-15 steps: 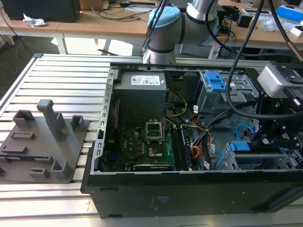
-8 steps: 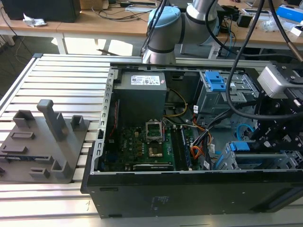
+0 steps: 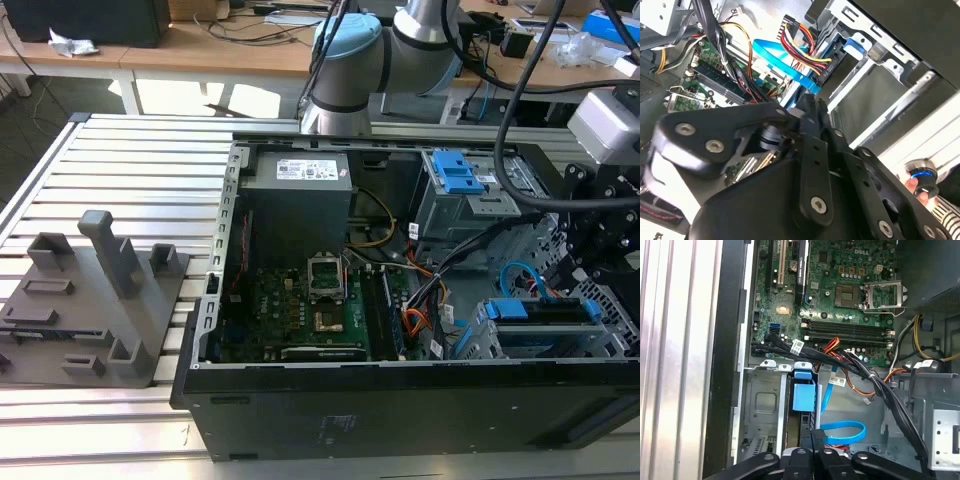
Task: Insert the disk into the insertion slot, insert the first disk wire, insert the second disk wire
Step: 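Insert the second disk wire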
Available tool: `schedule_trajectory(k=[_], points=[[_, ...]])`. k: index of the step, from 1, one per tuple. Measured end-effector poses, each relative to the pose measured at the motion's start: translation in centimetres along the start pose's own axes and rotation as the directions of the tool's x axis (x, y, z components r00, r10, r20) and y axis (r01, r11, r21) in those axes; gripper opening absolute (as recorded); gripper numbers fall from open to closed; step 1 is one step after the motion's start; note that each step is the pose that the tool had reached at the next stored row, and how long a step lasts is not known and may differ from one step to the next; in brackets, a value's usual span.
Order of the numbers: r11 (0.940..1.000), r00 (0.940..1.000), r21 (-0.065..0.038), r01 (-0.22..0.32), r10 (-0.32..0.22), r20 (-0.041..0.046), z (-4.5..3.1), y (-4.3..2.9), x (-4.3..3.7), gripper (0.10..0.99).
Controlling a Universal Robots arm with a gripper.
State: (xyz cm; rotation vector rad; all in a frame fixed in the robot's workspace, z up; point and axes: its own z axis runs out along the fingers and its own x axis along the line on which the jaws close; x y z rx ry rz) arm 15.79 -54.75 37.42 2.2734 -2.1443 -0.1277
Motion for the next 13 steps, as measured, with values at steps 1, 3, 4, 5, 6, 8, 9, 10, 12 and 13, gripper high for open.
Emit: schedule_trajectory(k=[1, 3, 4, 5, 6, 8, 9, 10, 12, 13], points=[[1.0, 1.0, 0.0, 0.0, 0.0, -0.0017, -0.47, 0.03, -0.04, 0.153], [1.0, 1.0, 0.0, 0.0, 0.0, -0.0046, -1.34, 0.09, -0.11, 0.106], [1.0, 1.0, 0.0, 0.0, 0.0, -0.0057, -1.72, 0.12, -0.14, 0.106], [1.0, 1.0, 0.0, 0.0, 0.0, -0.0062, -1.93, 0.13, -0.14, 0.106], [1.0, 1.0, 0.0, 0.0, 0.0, -0.0068, -2.09, 0.14, -0.15, 0.106], [1.0, 1.0, 0.0, 0.0, 0.0, -0.0066, -2.08, 0.14, -0.15, 0.106], [1.0, 1.0, 0.0, 0.0, 0.0, -0.0067, -2.09, 0.14, -0.15, 0.106], [1.0, 1.0, 0.0, 0.0, 0.0, -0.0069, -2.11, 0.14, -0.15, 0.106], [1.0, 1.0, 0.0, 0.0, 0.0, -0.0069, -2.11, 0.14, -0.15, 0.106], [1.0, 1.0, 0.0, 0.0, 0.0, -0.0069, -2.11, 0.14, -0.15, 0.106]])
